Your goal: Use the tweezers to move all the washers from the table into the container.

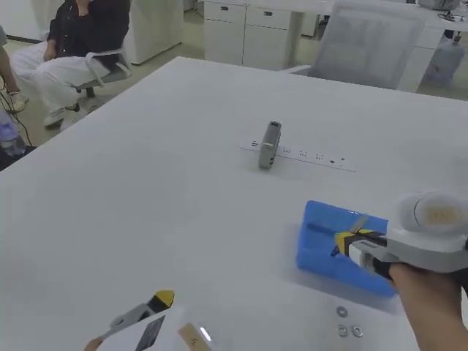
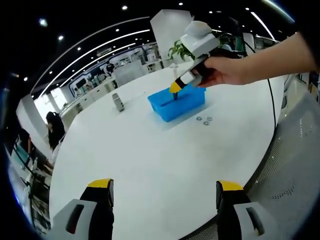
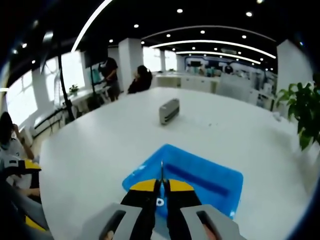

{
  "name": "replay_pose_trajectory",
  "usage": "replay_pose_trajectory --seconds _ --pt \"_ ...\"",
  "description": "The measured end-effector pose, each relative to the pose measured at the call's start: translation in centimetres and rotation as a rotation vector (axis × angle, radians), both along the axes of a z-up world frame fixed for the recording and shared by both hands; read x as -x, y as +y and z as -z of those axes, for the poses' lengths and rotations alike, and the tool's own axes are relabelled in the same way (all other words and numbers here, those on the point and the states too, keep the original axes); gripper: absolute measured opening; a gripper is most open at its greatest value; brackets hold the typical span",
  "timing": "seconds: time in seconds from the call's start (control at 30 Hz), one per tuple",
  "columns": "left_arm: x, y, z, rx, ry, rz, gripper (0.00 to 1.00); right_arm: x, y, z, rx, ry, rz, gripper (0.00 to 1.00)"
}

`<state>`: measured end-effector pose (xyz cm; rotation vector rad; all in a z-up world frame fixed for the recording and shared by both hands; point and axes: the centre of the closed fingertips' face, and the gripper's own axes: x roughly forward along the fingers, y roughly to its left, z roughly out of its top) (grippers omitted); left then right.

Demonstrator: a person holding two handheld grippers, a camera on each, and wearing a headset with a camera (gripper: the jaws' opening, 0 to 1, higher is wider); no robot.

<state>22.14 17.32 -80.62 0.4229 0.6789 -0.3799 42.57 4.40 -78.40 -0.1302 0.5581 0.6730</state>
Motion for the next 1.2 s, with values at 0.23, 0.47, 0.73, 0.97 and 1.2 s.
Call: replay_pose_trajectory --seconds 0.23,0.47,0.73,0.97,1.2 --pt "0.0 -0.2 -0.1 0.008 -0.002 0.005 0.86 1.4 -0.9 -3.0 -0.022 -0.061 -0.012 0.03" --pt "0.0 -0.2 0.0 0.005 0.000 0.010 0.86 4.2 -1.0 -3.4 0.047 -0.105 -0.076 0.03" --pt "0.0 -0.3 0.0 0.007 0.000 0.012 0.86 6.6 -1.4 -2.2 0.054 -0.071 -0.088 0.03" --pt "0.1 -0.2 0.1 0.003 0.003 0.011 0.86 7.3 -2.4 0.9 0.056 0.014 -0.063 0.03" --pt "0.0 -0.1 0.2 -0.001 0.005 0.006 0.86 7.1 -2.5 2.4 0.042 0.063 -0.041 0.03"
